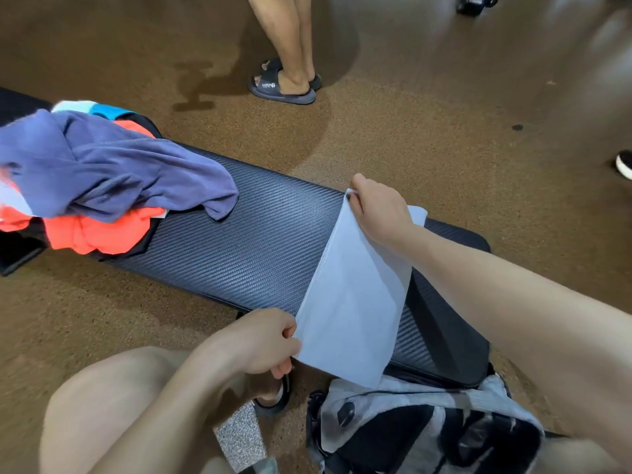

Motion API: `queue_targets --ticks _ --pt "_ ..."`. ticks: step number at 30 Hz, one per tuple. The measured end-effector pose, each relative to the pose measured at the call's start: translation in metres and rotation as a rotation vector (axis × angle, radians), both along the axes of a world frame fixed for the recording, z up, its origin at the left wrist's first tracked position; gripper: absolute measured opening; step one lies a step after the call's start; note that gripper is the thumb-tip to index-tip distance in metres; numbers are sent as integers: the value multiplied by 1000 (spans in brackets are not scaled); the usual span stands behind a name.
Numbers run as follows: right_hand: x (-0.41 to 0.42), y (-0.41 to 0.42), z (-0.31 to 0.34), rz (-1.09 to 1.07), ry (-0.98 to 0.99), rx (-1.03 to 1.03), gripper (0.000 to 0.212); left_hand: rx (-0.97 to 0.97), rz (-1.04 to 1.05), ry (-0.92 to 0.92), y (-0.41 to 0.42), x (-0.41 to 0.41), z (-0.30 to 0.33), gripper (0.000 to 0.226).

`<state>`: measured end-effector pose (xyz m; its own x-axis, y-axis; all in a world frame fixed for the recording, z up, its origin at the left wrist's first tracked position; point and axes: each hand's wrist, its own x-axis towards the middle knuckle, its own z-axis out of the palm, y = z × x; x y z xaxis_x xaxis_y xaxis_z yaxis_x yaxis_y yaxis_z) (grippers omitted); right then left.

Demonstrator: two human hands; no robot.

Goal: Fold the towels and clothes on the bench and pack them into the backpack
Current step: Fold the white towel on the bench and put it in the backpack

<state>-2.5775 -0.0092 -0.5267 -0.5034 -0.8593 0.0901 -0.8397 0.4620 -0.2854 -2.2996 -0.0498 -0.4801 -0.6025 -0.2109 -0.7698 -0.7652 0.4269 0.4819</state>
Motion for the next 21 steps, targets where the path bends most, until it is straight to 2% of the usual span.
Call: queue_targets --ticks 10,13,15,17,19,21 --pt "3 -4 -3 -9 77 65 16 -89 -5 -43 3 -1 -7 12" --pt "8 -7 1 -78 118 84 13 -190 -30 -65 6 1 -5 18" --pt "14 -5 5 -114 167 32 20 -345 -55 -64 9 3 2 22" --pt "29 8 15 -133 147 -95 25 -512 -11 0 12 3 13 30" --pt "51 35 23 -111 99 -219 27 -635 101 164 14 -5 23 32" --pt "78 66 25 -63 68 -254 31 -681 163 335 11 -24 20 29"
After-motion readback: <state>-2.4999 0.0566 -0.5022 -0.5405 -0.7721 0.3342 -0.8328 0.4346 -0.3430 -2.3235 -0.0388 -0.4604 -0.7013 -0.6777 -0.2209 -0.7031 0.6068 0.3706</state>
